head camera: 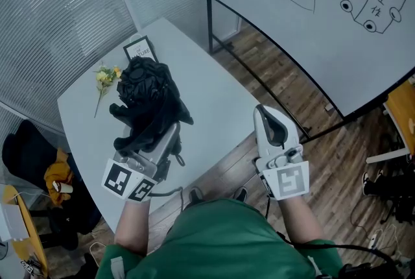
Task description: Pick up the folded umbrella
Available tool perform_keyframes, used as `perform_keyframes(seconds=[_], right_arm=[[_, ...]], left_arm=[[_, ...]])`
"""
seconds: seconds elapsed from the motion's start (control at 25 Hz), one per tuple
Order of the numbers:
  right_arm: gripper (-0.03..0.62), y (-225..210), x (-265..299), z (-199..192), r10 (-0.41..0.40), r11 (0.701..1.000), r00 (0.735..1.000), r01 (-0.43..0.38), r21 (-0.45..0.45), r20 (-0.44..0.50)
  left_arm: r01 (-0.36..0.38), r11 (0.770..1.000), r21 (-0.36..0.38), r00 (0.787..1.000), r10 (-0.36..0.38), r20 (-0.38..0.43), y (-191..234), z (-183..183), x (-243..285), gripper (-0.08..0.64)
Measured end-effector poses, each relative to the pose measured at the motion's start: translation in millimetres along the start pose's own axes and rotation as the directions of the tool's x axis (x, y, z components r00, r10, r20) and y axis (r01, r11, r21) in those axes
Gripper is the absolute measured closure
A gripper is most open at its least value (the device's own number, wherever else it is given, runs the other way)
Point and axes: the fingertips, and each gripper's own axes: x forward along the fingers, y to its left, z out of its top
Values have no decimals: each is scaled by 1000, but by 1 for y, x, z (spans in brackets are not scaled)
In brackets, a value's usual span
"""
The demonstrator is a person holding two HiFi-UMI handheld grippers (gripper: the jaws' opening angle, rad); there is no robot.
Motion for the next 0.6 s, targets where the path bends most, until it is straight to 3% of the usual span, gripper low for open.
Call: perform_keyframes(seconds=[0.6], right_arm=[[589,17,6,-4,-16,999,1000,16,29,-4]], left_arm=[[21,1000,19,999,-20,-30,11,-5,-12,281]])
